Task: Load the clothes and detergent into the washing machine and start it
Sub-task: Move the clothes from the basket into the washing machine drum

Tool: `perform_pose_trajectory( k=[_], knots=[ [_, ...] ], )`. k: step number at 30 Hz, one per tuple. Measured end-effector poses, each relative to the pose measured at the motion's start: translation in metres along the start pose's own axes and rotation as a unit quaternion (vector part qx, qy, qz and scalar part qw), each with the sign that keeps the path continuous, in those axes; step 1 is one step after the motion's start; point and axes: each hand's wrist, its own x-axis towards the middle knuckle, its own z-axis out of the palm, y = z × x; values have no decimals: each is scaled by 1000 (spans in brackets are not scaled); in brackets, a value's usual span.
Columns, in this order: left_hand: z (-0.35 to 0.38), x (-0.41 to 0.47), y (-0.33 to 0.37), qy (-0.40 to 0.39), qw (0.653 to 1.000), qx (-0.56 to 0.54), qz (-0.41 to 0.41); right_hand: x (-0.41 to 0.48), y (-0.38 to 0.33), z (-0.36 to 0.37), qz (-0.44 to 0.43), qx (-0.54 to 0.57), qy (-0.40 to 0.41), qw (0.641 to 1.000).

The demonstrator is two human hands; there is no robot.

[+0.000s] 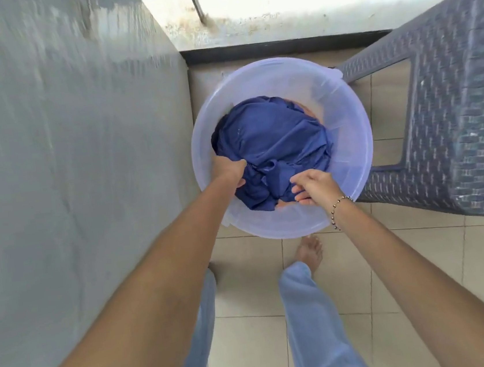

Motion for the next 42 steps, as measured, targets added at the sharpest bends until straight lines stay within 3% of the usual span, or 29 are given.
perform_pose_trajectory(
  k=[4, 7, 11, 16, 20, 22, 25, 27, 29, 30, 32, 34, 36, 38, 40, 42],
  knots=[
    [-9, 18, 0, 39, 975, 203, 82, 7, 5, 2, -4, -27, -3, 1000],
    [-10, 15, 6, 40, 955, 273, 113, 10, 7, 2, -29, -91, 13, 995],
    [-3, -11, 24, -59, 952, 254, 159, 5, 2, 2, -107, -140, -8, 984],
    [9, -49, 29, -327, 933, 126, 85, 7, 0, 11, -168, -158, 28, 973],
    [0, -50, 20, -380, 923, 36, 51, 2, 2, 19, -141, -140, 20, 980],
    [-7, -49, 24, -354, 932, 39, 63, -7, -4, 24, -144, -123, 24, 982],
    [-20, -35, 30, -112, 987, -51, 103, -18, -21, 27, -88, 53, 79, 992],
    [-26, -15, 31, -1, 992, -53, 117, -26, -33, 21, -35, 202, 61, 977],
    [-26, -13, 32, -70, 997, -27, 32, -34, -40, 14, -13, 326, -42, 944],
    [-19, -4, 26, -134, 990, -29, -25, -41, -42, 12, -7, 361, -102, 927],
    [-6, -1, 18, -214, 975, 25, -59, -54, -48, 6, -5, 377, -160, 912],
    [-2, -19, 22, -228, 974, 9, -4, -53, -49, 1, 1, 355, -133, 925],
    [-1, -30, 23, -232, 972, -11, 20, -41, -45, -8, -13, 317, -23, 948],
    [-10, -30, 22, -246, 969, -34, -8, -27, -36, -22, -77, 292, 60, 951],
    [-18, -37, 26, -273, 961, -44, -12, -22, -27, -31, -99, 278, 11, 955],
    [-22, -49, 34, -320, 947, 7, 0, -24, -22, -31, -60, 265, -71, 960]
  ],
)
